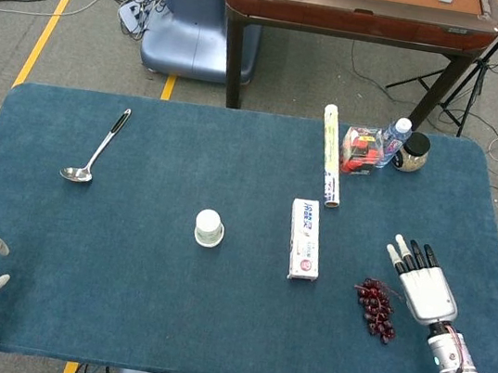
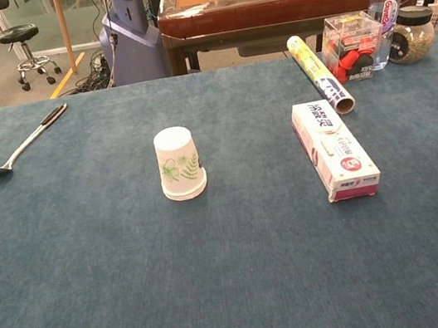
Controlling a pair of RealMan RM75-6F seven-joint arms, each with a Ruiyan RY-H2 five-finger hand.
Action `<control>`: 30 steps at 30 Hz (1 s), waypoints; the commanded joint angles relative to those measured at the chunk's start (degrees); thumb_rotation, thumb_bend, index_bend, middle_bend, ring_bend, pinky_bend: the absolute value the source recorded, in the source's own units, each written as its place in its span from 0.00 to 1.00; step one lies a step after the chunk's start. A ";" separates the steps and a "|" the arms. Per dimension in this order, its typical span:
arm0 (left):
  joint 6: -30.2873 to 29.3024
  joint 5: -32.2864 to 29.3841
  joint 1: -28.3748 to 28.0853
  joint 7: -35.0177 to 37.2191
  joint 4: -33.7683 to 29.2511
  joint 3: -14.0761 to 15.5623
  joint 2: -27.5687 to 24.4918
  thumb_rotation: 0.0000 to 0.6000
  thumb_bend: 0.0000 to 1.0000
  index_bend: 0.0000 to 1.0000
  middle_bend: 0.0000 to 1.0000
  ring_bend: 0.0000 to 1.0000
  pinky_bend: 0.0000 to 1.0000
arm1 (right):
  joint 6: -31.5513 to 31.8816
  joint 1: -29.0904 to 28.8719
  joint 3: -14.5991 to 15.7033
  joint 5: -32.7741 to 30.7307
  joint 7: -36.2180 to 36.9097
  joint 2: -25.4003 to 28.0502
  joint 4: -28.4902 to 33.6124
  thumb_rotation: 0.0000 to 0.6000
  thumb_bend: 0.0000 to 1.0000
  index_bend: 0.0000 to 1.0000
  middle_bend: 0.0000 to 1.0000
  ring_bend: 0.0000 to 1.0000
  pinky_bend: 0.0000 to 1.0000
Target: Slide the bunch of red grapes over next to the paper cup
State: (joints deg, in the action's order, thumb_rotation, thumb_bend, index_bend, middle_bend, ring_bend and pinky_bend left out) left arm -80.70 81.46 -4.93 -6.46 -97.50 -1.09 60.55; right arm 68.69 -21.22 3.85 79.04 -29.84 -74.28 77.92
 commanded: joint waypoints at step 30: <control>-0.20 -0.22 0.14 1.14 0.00 -0.16 -0.49 1.00 0.20 0.48 0.43 0.32 0.46 | -0.86 0.78 -1.06 6.34 8.15 -10.56 -6.20 1.00 0.00 0.00 0.00 0.00 0.11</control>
State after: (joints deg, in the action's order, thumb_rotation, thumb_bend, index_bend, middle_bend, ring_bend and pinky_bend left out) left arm -80.89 81.25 -4.80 -5.32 -97.50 -1.25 60.06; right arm 67.65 -20.41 2.83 85.17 -21.88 -84.70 71.74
